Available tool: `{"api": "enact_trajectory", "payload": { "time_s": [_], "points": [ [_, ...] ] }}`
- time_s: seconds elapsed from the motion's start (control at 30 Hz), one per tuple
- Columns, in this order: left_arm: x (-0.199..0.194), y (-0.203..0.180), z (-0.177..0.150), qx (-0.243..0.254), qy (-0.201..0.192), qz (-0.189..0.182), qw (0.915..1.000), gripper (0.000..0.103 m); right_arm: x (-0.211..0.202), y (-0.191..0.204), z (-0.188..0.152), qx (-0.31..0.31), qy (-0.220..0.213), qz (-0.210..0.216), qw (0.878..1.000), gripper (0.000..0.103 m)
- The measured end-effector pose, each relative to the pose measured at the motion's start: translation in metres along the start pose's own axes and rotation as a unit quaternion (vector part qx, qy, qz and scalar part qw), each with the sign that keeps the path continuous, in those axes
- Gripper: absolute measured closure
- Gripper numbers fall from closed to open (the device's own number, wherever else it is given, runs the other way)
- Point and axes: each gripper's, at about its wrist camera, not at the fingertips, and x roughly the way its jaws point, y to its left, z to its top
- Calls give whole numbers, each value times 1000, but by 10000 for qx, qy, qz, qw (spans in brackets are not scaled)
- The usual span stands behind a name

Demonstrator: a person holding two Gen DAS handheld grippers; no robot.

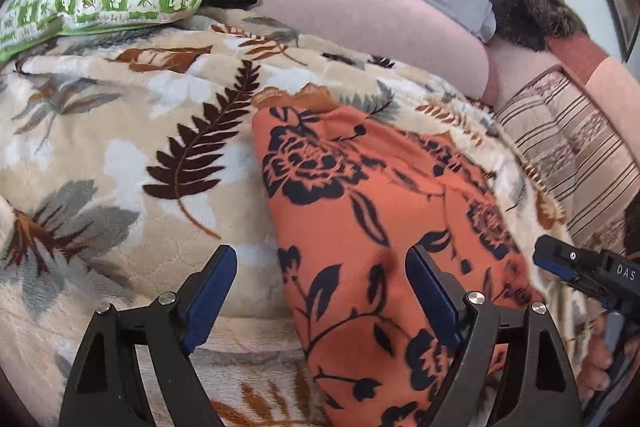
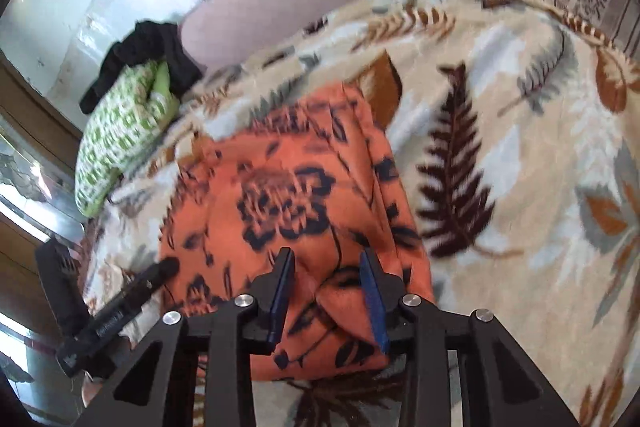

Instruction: Fold small clothes

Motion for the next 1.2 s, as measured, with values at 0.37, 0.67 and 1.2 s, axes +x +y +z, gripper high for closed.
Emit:
{"api": "enact_trajectory", "payload": {
  "time_s": [0.37,0.67,1.2],
  "points": [
    [44,18,10,-787,1007,-1403,9818,16,60,-61,46,1385,418,1007,9843,17],
    [52,11,9,-623,916,-1515,9822,16,102,-50,35,1435,1167,1984,9625,17],
    [9,-2,29,-164,219,-1333,9907,44,57,41,16,-337,588,944,9932,57]
  ]
}}
